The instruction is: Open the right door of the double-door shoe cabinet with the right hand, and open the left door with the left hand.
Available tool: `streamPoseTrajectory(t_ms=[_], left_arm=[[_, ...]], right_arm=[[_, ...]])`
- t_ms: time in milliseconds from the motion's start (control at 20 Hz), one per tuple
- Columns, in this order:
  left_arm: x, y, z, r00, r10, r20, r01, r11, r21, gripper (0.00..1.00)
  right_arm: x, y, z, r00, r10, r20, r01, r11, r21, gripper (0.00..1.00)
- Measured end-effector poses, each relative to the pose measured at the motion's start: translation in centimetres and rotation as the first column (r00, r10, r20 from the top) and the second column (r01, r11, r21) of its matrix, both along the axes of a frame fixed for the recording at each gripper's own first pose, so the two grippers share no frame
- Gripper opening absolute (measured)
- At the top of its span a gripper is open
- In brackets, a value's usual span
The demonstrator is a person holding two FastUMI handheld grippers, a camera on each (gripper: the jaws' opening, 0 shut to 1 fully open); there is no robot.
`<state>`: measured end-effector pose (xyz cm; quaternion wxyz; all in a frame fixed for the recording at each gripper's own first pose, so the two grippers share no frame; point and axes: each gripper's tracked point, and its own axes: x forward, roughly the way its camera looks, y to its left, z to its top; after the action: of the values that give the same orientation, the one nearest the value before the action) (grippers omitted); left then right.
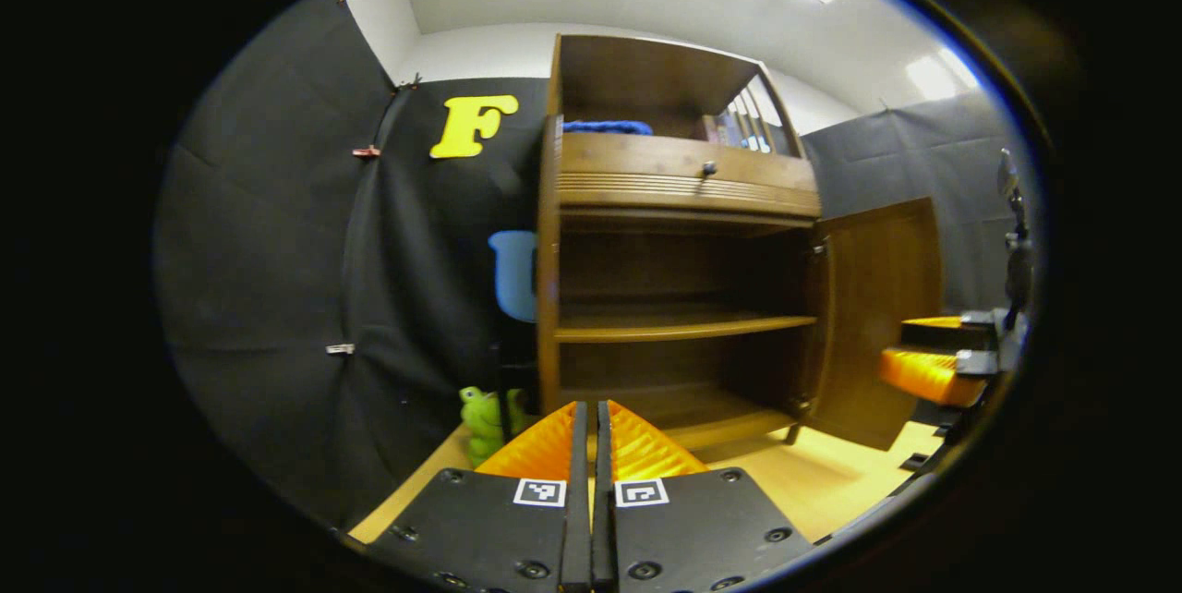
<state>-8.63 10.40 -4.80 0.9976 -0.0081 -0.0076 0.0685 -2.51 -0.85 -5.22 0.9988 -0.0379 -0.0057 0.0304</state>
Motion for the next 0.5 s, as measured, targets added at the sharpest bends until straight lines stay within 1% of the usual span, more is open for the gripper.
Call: streamPoseTrajectory(t_ms=[50, 100, 150, 200, 250, 300, 350, 400, 450, 500], left_arm=[[0.3, -1.1, 0.5, 1.0, -0.023, 0.004, 0.023, 1.0, 0.01, 0.05], [0.5, -1.9, 0.9, 0.999, -0.041, 0.009, 0.041, 0.999, 0.02, 0.04], [0.9, -2.9, 1.2, 0.998, -0.064, 0.012, 0.064, 0.998, 0.023, 0.04], [1.3, -3.8, 1.2, 0.996, -0.089, 0.013, 0.088, 0.996, 0.022, 0.23], [1.7, -4.5, 1.3, 0.994, -0.107, 0.017, 0.107, 0.994, 0.018, 0.41], [2.0, -5.2, 1.4, 0.992, -0.126, 0.019, 0.125, 0.992, 0.013, 0.6], [2.3, -5.8, 1.5, 0.99, -0.137, 0.018, 0.136, 0.991, 0.01, 0.79], [2.5, -5.9, 1.6, 0.99, -0.138, 0.022, 0.138, 0.99, 0.007, 0.97], [2.6, -5.9, 2.0, 0.991, -0.13, 0.032, 0.13, 0.991, 0.009, 0.99], [2.8, -6.0, 2.0, 0.992, -0.119, 0.039, 0.118, 0.993, 0.01, 0.98]], right_arm=[[-0.1, -0.3, 0.0, 1.0, -0.009, -0.001, 0.009, 1.0, 0.0, 1.0], [-0.2, -0.7, 0.1, 1.0, -0.02, -0.003, 0.02, 1.0, -0.001, 0.98], [-0.4, -1.0, 0.1, 1.0, -0.03, -0.005, 0.03, 1.0, -0.002, 0.98], [-0.5, -1.4, 0.0, 0.999, -0.04, -0.007, 0.04, 0.999, -0.003, 0.98], [-0.7, -1.7, 0.1, 0.999, -0.051, -0.009, 0.051, 0.999, -0.003, 0.95], [-0.9, -2.1, 0.2, 0.998, -0.061, -0.008, 0.061, 0.998, -0.003, 0.98], [-1.2, -2.4, 0.4, 0.998, -0.069, -0.005, 0.069, 0.998, -0.003, 0.98], [-1.3, -2.6, 0.6, 0.997, -0.075, -0.002, 0.075, 0.997, -0.003, 0.95], [-1.4, -2.8, 0.7, 0.997, -0.081, 0.003, 0.081, 0.997, -0.002, 1.0], [-1.6, -2.9, 0.9, 0.996, -0.085, 0.008, 0.086, 0.996, -0.001, 0.98]])
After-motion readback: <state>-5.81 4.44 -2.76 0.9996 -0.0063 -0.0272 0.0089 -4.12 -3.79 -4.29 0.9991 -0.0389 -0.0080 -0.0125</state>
